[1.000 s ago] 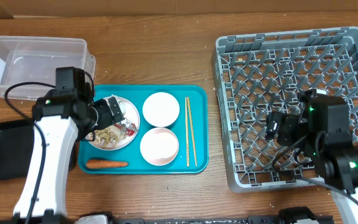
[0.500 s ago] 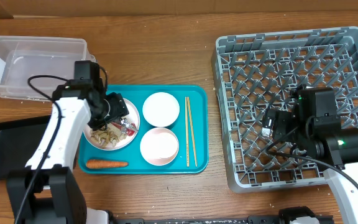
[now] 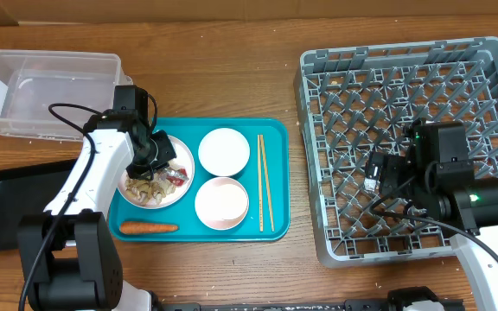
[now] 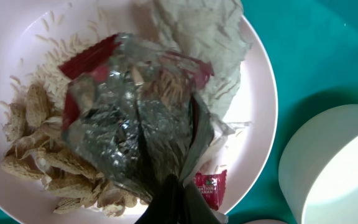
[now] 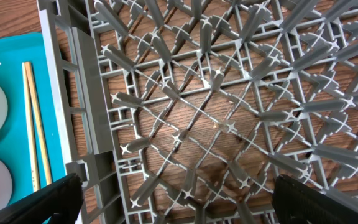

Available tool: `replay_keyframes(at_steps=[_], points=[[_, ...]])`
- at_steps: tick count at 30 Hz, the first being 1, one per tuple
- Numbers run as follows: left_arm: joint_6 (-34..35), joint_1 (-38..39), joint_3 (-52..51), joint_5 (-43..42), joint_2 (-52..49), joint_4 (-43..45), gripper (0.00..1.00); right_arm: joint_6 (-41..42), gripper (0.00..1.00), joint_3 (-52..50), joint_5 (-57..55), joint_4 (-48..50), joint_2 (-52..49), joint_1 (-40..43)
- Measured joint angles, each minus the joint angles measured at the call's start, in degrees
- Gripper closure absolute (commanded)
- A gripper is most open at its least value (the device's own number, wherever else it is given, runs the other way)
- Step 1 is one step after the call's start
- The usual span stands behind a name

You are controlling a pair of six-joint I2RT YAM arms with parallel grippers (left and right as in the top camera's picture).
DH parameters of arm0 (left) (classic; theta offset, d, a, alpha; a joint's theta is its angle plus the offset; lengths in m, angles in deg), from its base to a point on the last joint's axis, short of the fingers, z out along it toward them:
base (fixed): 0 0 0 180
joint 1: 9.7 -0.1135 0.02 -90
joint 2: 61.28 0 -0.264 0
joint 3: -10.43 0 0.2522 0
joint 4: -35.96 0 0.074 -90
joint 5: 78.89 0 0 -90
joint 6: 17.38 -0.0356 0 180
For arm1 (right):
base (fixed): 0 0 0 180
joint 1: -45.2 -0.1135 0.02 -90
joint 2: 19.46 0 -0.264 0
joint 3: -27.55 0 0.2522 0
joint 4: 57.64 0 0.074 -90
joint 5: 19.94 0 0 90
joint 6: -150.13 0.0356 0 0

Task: Sort waste into correct bins and load items into the dishwasher
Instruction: 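Reach the left gripper to the foil wrapper on the pink plate and grasp it, then carry the foil wrapper left and drop it into the clear bin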

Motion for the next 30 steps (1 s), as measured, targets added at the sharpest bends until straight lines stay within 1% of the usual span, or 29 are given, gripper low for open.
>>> replay_keyframes(at_steps=[5,8,12,16,18,21,23,30], points=[[0.00,0.00,0.63,0.04,0.00,-3.65,0.96,0.00,0.00,0.00,0.00,-0.04,0.00,0.00],[-0.04,-0.02,3.06,0.22,0.00,-8.68,0.96,0.00,0.00,0.00,0.00,-0.17,0.00,0.00],[-0.76,-0.04,8.92,0.33,0.07,-14.38,0.96,-0.02,0.00,0.00,-0.04,-0.44,0.00,0.00],[-2.91,-0.04,17.22,0.87,0.48,-19.56,0.96,0.00,0.00,0.00,-0.87,-0.83,0.00,0.00],[-3.69,-0.09,20.96,1.92,0.83,-20.59,0.96,-0.02,0.00,0.00,-1.07,-0.92,0.00,0.00],[-4.24,-0.81,26.14,4.04,1.62,-19.87,0.96,-0.02,0.00,0.00,-1.27,-0.92,0.00,0.00],[-4.37,-1.90,28.17,5.55,2.14,-17.70,0.96,-0.02,0.00,0.00,-1.46,-0.92,0.00,0.00],[-4.13,-8.92,29.38,9.99,2.36,-3.89,0.96,-0.02,0.00,0.00,-1.49,-1.29,0.00,0.00]])
